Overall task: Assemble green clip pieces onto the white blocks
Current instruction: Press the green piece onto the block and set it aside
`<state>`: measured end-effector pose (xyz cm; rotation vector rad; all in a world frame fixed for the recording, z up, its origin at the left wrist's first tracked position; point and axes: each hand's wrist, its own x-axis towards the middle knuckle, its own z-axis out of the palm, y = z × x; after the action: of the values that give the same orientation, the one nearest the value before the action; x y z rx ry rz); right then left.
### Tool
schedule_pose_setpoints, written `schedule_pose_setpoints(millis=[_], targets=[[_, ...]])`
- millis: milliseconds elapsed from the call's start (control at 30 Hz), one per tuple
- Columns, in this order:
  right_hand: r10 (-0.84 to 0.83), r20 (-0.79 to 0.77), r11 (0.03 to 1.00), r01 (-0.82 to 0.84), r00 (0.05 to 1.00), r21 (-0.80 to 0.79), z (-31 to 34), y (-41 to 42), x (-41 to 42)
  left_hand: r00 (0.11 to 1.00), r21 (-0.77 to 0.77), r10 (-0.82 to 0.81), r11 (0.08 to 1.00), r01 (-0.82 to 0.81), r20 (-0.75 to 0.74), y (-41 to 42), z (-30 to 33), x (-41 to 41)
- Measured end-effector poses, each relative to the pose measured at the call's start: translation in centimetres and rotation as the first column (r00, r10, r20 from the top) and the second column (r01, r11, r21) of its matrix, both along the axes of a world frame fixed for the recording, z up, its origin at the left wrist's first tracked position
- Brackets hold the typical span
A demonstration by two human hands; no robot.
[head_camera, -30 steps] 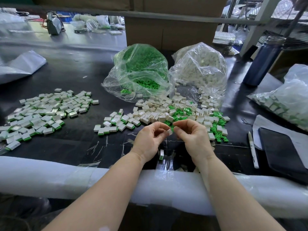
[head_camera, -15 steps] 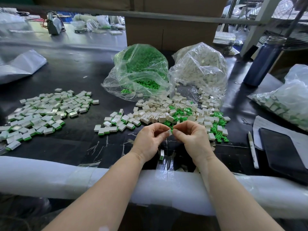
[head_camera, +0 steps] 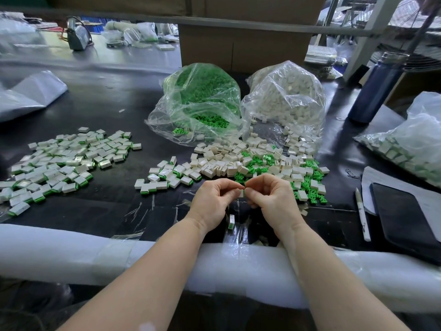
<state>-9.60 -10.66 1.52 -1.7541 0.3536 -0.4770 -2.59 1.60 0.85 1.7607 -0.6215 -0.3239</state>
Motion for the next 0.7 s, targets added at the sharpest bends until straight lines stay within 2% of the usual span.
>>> schedule_pose_setpoints(millis=[267,467,700], targets=[[-0.067,0.036,0.996,0.064,0.997,0.067,0.18,0.04,0.05,0.999,-0.073,0.016,0.997,-0.019,-0.036,-0.10,0.13,0.00],[-0.033,0.007,0.998,0.032,0.999,0.045,0.12,0.20,0.04,0.998,-0.104,0.031,0.994,-0.037,-0.054,-0.14,0.24,0.03],[0.004,-0.004,1.000,-0.004,1.000,0.016,0.14,0.28,0.02,0.999,-0.072,0.020,0.997,-0.023,-0.044,-0.09,0.28,-0.03]])
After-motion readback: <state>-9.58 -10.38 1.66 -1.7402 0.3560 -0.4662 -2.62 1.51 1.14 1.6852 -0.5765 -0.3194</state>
